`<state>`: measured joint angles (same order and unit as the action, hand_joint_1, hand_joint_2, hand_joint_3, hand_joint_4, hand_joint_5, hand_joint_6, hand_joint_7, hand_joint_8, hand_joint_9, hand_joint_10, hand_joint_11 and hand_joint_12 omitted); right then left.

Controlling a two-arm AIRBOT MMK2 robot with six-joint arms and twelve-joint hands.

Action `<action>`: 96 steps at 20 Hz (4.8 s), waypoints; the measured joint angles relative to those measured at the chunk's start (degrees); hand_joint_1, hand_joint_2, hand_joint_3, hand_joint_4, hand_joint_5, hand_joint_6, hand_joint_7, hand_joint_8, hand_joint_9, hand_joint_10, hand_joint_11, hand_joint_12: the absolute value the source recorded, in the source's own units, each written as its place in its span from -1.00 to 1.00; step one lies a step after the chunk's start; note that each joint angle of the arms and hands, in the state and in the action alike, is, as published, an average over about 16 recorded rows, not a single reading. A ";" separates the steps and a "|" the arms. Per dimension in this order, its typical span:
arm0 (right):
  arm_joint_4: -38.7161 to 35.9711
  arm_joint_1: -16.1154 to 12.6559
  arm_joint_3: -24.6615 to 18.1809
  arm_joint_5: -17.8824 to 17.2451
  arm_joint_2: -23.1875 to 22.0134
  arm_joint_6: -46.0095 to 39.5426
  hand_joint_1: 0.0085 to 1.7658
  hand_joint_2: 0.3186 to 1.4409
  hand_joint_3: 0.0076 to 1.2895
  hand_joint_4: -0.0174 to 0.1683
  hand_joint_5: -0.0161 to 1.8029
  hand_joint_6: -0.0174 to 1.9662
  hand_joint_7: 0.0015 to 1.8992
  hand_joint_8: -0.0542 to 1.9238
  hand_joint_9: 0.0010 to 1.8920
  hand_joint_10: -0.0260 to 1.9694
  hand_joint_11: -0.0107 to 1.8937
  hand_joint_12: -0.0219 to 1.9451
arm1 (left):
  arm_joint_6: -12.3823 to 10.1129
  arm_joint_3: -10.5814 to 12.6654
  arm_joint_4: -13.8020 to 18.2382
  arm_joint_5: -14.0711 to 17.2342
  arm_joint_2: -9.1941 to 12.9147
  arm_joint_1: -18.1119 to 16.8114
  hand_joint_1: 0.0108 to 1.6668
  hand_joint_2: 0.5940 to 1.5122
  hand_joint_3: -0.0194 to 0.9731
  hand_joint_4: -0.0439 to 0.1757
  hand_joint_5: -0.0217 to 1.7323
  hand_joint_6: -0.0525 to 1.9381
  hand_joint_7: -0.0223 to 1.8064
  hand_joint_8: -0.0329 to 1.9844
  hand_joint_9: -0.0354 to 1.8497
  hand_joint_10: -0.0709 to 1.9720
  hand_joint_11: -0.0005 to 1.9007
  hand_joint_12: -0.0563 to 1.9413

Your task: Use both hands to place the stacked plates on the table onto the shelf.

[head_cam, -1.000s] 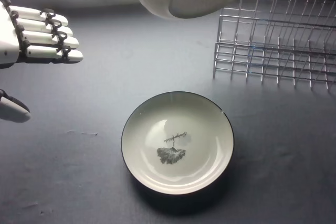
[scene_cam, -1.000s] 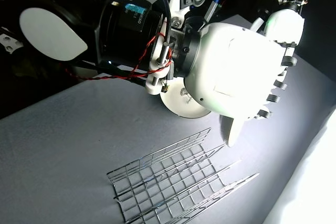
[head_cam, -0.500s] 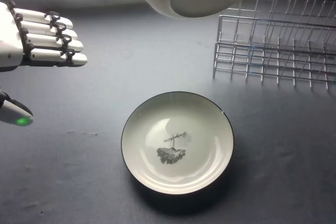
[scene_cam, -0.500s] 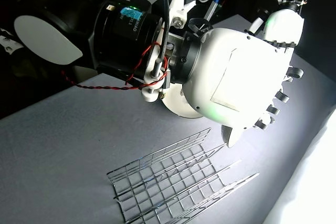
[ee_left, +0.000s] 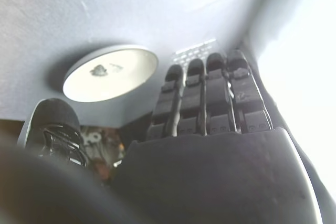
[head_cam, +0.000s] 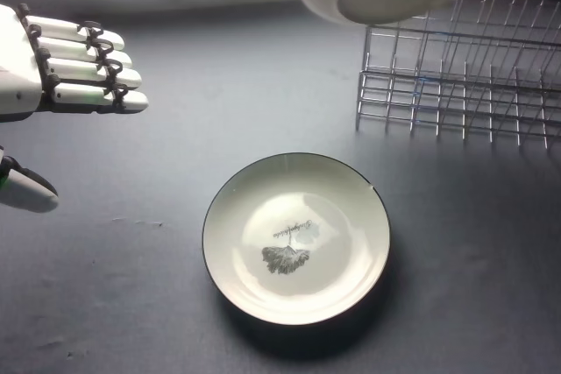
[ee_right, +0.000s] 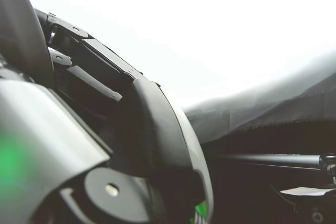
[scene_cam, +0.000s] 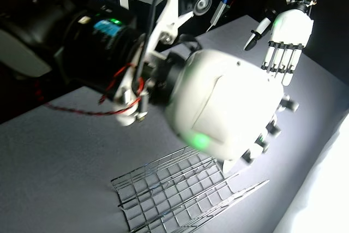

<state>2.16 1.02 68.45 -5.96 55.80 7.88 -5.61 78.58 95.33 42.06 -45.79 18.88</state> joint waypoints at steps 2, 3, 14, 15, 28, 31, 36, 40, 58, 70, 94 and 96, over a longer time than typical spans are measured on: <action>-0.84 0.23 0.39 0.20 -0.60 -0.03 0.57 0.18 -0.99 -0.87 0.09 -0.17 0.17 -0.15 0.01 0.08 -0.21 0.18 | 0.00 -0.12 0.01 0.06 0.01 0.06 -0.99 0.20 -0.94 -0.62 -0.95 -0.94 -0.96 -0.96 -0.94 -0.92 -0.98 -0.93; -1.30 0.36 0.60 0.25 -0.88 -0.05 0.57 0.18 -0.99 -0.87 0.09 -0.17 0.17 -0.15 0.00 0.09 -0.21 0.19 | 0.00 -0.17 0.00 0.11 0.01 0.09 -0.99 0.20 -0.94 -0.62 -0.95 -0.94 -0.96 -0.96 -0.94 -0.92 -0.98 -0.93; -7.78 3.79 3.18 -0.14 -3.00 -0.16 0.55 0.19 -0.99 -0.88 0.06 -0.13 0.16 -0.07 -0.04 0.14 -0.25 0.24 | -0.34 -1.18 -0.81 2.56 -0.62 1.05 -0.99 0.20 -0.94 -0.62 -0.95 -0.94 -0.96 -0.96 -0.94 -0.92 -0.98 -0.93; -8.41 4.28 3.35 -0.33 -3.14 -0.15 0.55 0.19 -0.99 -0.88 0.06 -0.13 0.15 -0.07 -0.04 0.14 -0.25 0.24 | -0.45 -1.24 -0.87 3.22 -0.86 1.13 -0.99 0.21 -0.94 -0.62 -0.95 -0.94 -0.96 -0.96 -0.94 -0.92 -0.98 -0.93; -14.98 11.06 4.47 -4.12 -4.52 0.27 0.50 0.24 -0.99 -0.88 0.02 -0.26 0.08 -0.27 -0.05 -0.15 -0.31 0.22 | -1.27 1.87 2.20 16.12 -8.61 1.46 -0.99 0.21 -0.94 -0.62 -0.95 -0.94 -0.95 -0.96 -0.94 -0.92 -0.98 -0.93; -15.72 11.93 4.50 -5.02 -4.71 0.45 0.48 0.25 -0.99 -0.87 0.00 -0.41 0.06 -0.43 -0.05 -0.34 -0.35 0.20 | -0.77 3.01 3.67 17.90 -10.69 1.60 -0.99 0.21 -0.94 -0.62 -0.95 -0.94 -0.95 -0.96 -0.94 -0.92 -0.98 -0.93; -17.71 12.15 4.54 -6.45 -4.81 0.78 0.43 0.27 -0.99 -0.86 -0.04 -0.66 -0.01 -0.70 -0.08 -0.68 -0.46 0.17 | 0.29 4.18 5.98 18.47 -13.10 2.59 -0.99 0.21 -0.94 -0.62 -0.95 -0.94 -0.95 -0.96 -0.94 -0.92 -0.98 -0.93; -21.37 11.41 4.33 -8.70 -4.57 0.95 0.34 0.29 -0.99 -0.86 -0.15 -0.89 -0.13 -0.91 -0.16 -0.91 -0.60 0.17 | 1.19 4.44 6.95 17.98 -14.16 3.85 -0.99 0.21 -0.94 -0.62 -0.95 -0.94 -0.96 -0.96 -0.94 -0.92 -0.98 -0.93; -67.51 13.53 -2.21 -31.50 -3.21 2.03 -0.26 0.20 -0.99 -0.78 -0.93 -0.97 -0.94 -0.93 -0.93 -0.97 -0.98 -0.60 | 4.36 5.97 7.86 14.46 -16.24 7.99 -0.99 0.22 -0.94 -0.61 -0.97 -0.95 -0.96 -0.97 -0.94 -0.92 -0.98 -0.93; -79.79 16.98 -3.76 -36.25 -3.24 2.69 -0.35 0.13 -0.99 -0.76 -0.96 -0.97 -0.99 -0.93 -0.99 -0.97 -0.98 -0.86 | 5.06 4.81 4.67 12.88 -15.17 13.79 -0.99 0.21 -0.94 -0.66 -0.98 -0.97 -0.97 -0.98 -0.96 -0.94 -0.99 -0.96; -82.76 21.46 0.93 -28.07 11.02 5.26 0.19 0.07 -0.99 -0.76 -0.84 -0.97 -0.84 -0.93 -0.83 -0.95 -0.98 -0.24 | 5.40 3.74 2.06 11.59 -14.77 17.31 -0.99 0.19 -0.94 -0.70 -0.99 -0.98 -0.98 -0.98 -0.97 -0.95 -0.98 -0.96; -82.69 21.54 1.30 -27.12 12.36 5.37 0.26 0.06 -0.99 -0.76 -0.82 -0.97 -0.81 -0.93 -0.80 -0.95 -0.98 -0.16 | 5.40 3.74 2.11 11.59 -14.77 17.27 -0.99 0.19 -0.94 -0.70 -0.99 -0.98 -0.98 -0.98 -0.97 -0.95 -0.98 -0.96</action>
<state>-80.53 22.55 69.75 -33.08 68.16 13.25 -0.21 82.32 97.44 53.65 -60.56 36.15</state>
